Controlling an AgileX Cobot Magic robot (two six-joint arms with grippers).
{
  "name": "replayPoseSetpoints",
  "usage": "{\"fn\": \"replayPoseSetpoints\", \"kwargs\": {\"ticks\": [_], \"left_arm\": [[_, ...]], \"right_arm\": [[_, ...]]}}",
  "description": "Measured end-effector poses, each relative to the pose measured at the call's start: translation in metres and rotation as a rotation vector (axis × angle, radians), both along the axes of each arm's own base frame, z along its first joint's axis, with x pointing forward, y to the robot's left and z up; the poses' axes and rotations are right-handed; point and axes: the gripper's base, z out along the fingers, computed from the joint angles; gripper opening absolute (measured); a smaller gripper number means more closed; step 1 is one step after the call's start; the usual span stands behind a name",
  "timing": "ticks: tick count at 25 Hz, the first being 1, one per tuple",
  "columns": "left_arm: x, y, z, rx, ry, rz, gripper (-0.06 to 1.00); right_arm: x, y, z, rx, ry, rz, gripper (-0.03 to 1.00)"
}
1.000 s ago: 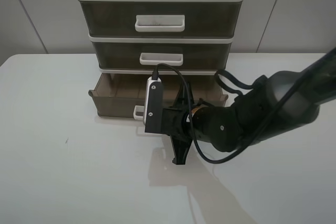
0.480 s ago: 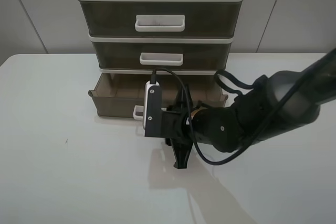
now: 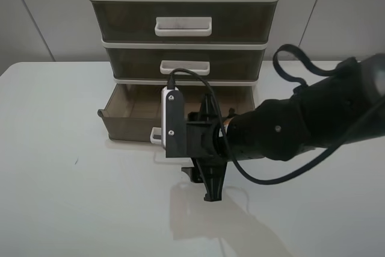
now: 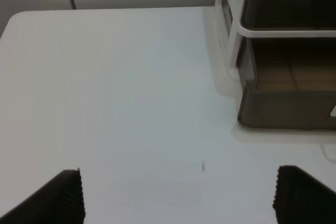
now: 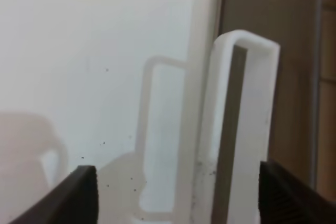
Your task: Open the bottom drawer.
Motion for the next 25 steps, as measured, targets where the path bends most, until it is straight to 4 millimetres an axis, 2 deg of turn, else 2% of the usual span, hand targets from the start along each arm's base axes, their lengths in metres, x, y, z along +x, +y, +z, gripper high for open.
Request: {"fn": "replayPoseSetpoints", "kwargs": {"ticks": [4, 7, 11, 16, 20, 25], "left_arm": [[0.000, 0.000, 0.000, 0.000, 0.000, 0.000, 0.74], [0.000, 0.000, 0.000, 0.000, 0.000, 0.000, 0.74], [0.000, 0.000, 0.000, 0.000, 0.000, 0.000, 0.74], [0.000, 0.000, 0.000, 0.000, 0.000, 0.000, 0.74], [0.000, 0.000, 0.000, 0.000, 0.000, 0.000, 0.74], [0.000, 0.000, 0.000, 0.000, 0.000, 0.000, 0.74]], "right_arm": [[-0.001, -0.001, 0.014, 0.044, -0.009, -0.025, 0.65], [-0.003, -0.003, 0.027, 0.113, 0.024, -0.094, 0.70], [-0.011, -0.018, 0.047, 0.246, 0.087, -0.254, 0.78], [-0.011, -0.068, 0.069, 0.439, 0.207, -0.568, 0.79], [-0.014, -0.114, 0.098, 0.591, 0.330, -0.821, 0.80], [-0.037, -0.177, 0.133, 0.698, 0.311, -1.141, 0.80]]}}
